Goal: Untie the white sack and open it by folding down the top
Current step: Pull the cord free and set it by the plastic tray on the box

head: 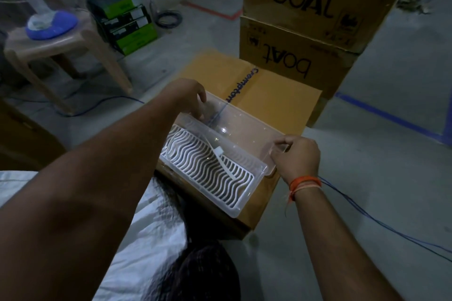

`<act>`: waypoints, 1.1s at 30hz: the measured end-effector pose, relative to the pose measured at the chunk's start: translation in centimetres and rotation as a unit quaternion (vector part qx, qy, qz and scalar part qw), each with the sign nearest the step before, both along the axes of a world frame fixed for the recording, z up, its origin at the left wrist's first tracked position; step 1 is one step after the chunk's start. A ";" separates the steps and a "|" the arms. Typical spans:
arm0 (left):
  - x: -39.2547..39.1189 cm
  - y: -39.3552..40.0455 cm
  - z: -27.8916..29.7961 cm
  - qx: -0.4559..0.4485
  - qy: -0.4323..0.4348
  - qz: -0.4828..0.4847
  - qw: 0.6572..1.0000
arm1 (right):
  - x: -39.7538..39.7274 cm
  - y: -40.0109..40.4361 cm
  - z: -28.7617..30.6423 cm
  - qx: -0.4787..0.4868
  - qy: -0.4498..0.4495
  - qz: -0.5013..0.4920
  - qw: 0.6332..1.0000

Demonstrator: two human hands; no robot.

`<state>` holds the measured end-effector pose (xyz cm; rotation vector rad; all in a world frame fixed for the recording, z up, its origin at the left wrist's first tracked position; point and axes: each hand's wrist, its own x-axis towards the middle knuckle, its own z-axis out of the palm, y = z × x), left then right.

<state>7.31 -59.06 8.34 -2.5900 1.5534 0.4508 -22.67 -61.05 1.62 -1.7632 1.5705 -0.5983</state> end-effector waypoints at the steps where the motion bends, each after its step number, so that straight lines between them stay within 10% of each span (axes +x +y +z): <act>1: -0.1 0.1 -0.1 -0.006 -0.004 0.004 1.000 | 0.0 0.0 0.1 0.003 -0.005 -0.010 1.000; 13: 0.2 3.3 3.8 -0.220 0.090 0.120 0.964 | -0.2 0.8 6.1 -0.038 -0.303 -0.102 0.947; 23: -0.5 9.6 5.1 -0.442 0.338 0.280 0.782 | -1.3 6.9 8.5 -0.113 -0.282 -0.018 0.952; 33: -0.1 15.2 3.3 -0.382 0.269 0.271 0.841 | -1.5 14.6 7.7 -0.069 -0.257 0.019 0.964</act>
